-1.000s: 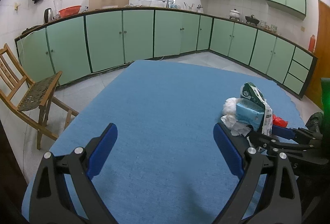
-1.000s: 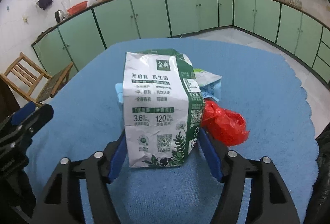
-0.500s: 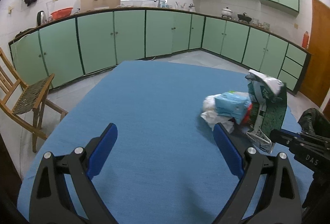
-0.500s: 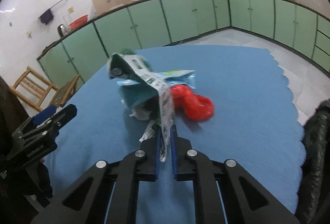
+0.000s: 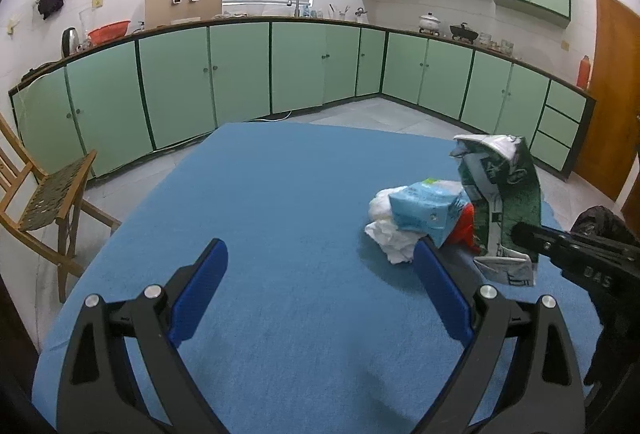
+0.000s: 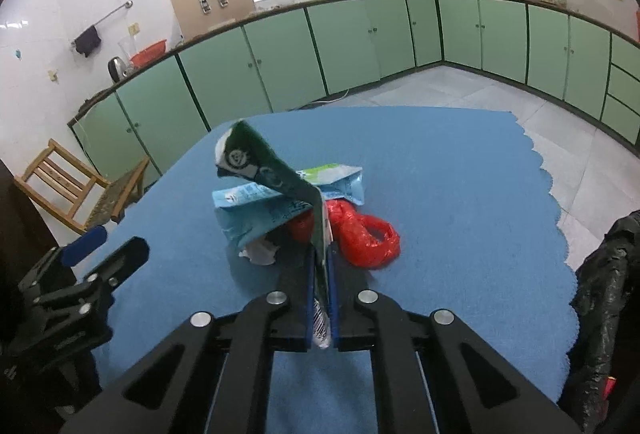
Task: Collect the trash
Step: 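Lift the green carton with the right tool while the left grasps the light-blue milk carton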
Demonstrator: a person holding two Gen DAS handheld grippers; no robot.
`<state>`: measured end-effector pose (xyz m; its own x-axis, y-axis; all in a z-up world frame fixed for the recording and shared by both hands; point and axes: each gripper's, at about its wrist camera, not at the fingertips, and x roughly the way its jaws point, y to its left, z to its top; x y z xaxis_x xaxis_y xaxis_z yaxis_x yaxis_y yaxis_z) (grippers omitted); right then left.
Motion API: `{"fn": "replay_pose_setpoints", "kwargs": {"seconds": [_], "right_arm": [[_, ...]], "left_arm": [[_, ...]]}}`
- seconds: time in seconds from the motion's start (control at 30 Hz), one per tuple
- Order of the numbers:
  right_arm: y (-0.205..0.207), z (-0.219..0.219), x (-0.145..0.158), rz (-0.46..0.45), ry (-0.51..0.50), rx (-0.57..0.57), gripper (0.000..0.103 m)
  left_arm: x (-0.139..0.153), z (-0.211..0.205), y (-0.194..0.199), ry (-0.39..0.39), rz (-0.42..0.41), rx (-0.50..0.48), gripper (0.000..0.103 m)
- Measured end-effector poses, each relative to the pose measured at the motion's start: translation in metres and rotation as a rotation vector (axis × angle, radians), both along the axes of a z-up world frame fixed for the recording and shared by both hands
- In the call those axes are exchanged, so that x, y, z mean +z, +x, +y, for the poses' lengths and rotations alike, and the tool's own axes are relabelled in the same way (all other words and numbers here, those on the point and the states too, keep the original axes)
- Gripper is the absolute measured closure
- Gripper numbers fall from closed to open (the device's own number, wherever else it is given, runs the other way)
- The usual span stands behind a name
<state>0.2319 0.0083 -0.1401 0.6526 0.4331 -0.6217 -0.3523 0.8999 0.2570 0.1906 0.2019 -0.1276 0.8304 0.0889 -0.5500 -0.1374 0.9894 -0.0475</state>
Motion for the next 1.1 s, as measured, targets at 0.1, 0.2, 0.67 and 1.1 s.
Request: {"fn": "replay_pose_setpoints", "kwargs": {"seconds": [0.1, 0.2, 0.67, 1.1], "right_arm": [[-0.004, -0.012, 0.005, 0.01, 0.042, -0.012, 0.098], [-0.009, -0.029, 0.012, 0.014, 0.07, -0.033, 0.098], [0.0, -0.08, 0.007, 0.059, 0.118, -0.131, 0.098], [-0.001, -0.087, -0.001, 0.073, 0.134, -0.159, 0.098]], "left_arm": [[0.003, -0.009, 0.004, -0.012, -0.012, -0.027, 0.012], [0.005, -0.021, 0.01, -0.025, -0.016, -0.057, 0.012], [-0.021, -0.07, 0.063, -0.037, 0.075, -0.121, 0.062], [-0.013, -0.086, 0.044, -0.032, 0.061, -0.107, 0.089]]}}
